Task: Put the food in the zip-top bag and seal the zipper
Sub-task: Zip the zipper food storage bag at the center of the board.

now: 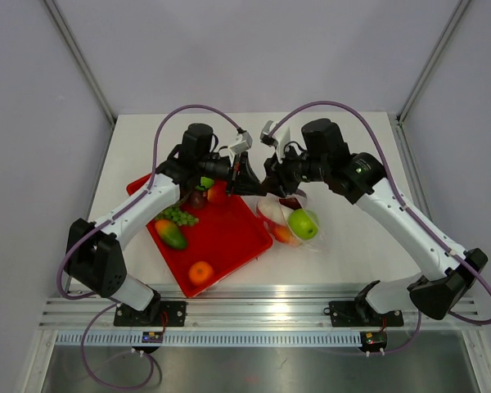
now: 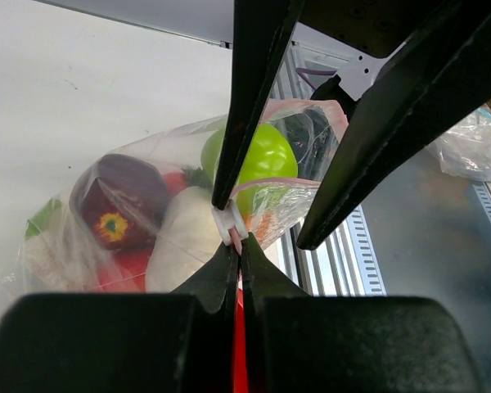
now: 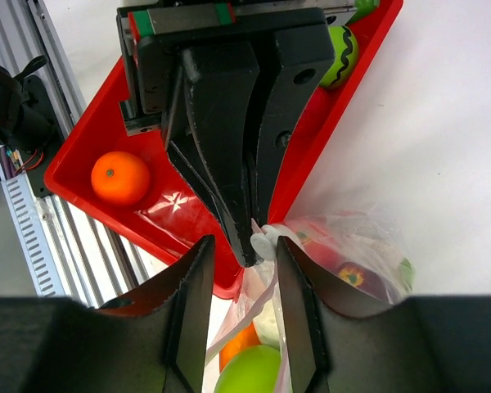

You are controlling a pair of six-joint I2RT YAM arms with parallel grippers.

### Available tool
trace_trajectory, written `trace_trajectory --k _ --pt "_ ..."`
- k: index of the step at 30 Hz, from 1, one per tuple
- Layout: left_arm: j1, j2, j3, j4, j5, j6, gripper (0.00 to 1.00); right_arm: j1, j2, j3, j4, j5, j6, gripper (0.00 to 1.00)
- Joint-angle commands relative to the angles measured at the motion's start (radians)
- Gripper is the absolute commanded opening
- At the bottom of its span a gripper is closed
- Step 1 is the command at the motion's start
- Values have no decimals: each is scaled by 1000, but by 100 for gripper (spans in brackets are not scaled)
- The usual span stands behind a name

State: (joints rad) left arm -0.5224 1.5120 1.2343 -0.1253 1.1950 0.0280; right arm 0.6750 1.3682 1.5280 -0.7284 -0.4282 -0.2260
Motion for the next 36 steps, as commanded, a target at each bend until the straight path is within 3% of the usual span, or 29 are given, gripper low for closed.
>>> trace_trajectory --k 1,14,21,25,28,29,36 --pt "-8 -56 21 41 43 32 0 11 -32 17 72 -15 24 43" --pt "-8 -65 24 27 38 38 0 -12 -31 -3 93 -47 27 48" --pt "-8 -70 30 3 37 56 0 -14 12 11 3 -118 4 56" --pt "-8 -76 30 -10 41 70 0 -17 8 0 3 -115 -1 54" --pt "-8 -78 30 -16 35 75 0 -22 2 -8 18 -110 10 42" --pt "-8 -79 30 -19 32 79 0 -20 -4 -15 36 -103 19 32" --pt "-8 -78 30 -28 28 82 0 -26 -34 -43 67 -76 37 6"
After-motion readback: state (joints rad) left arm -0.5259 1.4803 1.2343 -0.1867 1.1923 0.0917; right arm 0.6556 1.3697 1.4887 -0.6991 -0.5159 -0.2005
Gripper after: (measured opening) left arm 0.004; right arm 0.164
